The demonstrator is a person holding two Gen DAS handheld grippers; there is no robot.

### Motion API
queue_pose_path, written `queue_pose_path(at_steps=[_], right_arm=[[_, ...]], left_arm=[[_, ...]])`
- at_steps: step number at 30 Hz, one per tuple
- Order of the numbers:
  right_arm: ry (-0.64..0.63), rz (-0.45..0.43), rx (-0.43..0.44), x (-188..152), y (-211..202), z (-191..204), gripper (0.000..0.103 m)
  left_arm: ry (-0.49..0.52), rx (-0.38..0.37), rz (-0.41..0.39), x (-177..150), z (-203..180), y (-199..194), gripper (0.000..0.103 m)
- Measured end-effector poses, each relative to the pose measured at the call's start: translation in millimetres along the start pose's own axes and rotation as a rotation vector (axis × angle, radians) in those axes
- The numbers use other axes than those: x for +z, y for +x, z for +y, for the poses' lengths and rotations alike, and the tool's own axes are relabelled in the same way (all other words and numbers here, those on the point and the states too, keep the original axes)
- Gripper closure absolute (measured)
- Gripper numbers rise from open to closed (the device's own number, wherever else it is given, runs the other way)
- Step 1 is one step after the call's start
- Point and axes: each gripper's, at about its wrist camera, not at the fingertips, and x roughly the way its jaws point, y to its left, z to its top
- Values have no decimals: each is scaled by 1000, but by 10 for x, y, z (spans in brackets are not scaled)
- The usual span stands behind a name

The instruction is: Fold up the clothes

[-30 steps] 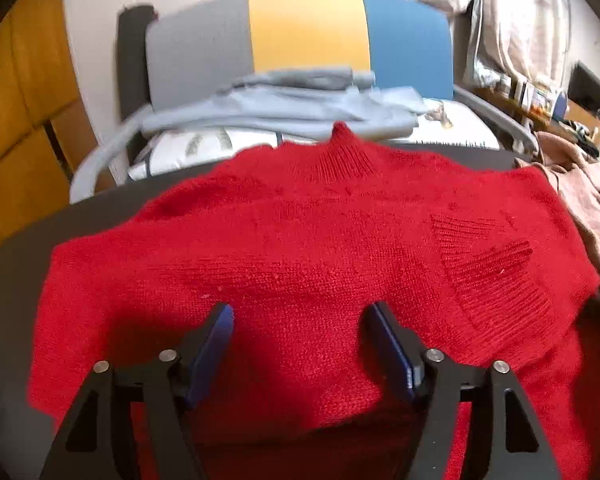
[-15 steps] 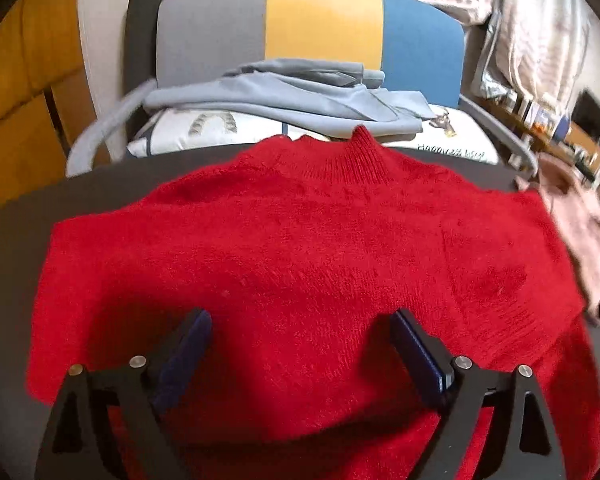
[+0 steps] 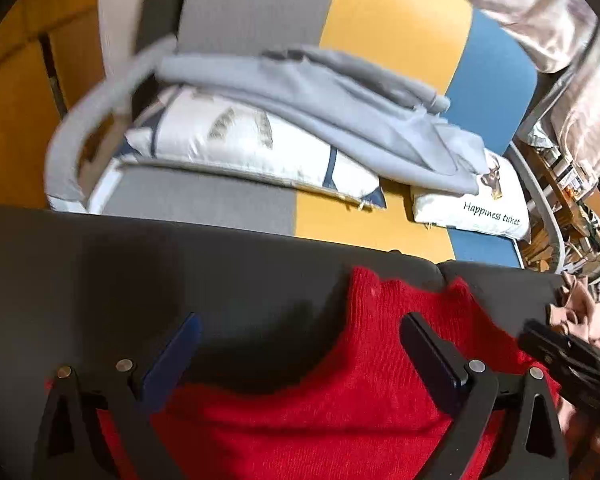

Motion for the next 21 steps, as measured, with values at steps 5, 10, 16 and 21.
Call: queue_pose_path(at_steps=[5,10,16,21], right_arm=[[-94,68,-23,165,311,87,64],[-95,127,-26,176,584,124,63],[-102,110,-80,145,611,199,62],[-49,94,-67,166,502,124,62]], left_arm=[[9,-51,86,33,-34,275,2],[127,-73,106,-30,-263,358,1],[206,-52,87,-85,-330,378,0],[271,-34,72,-130,-386,395,0]])
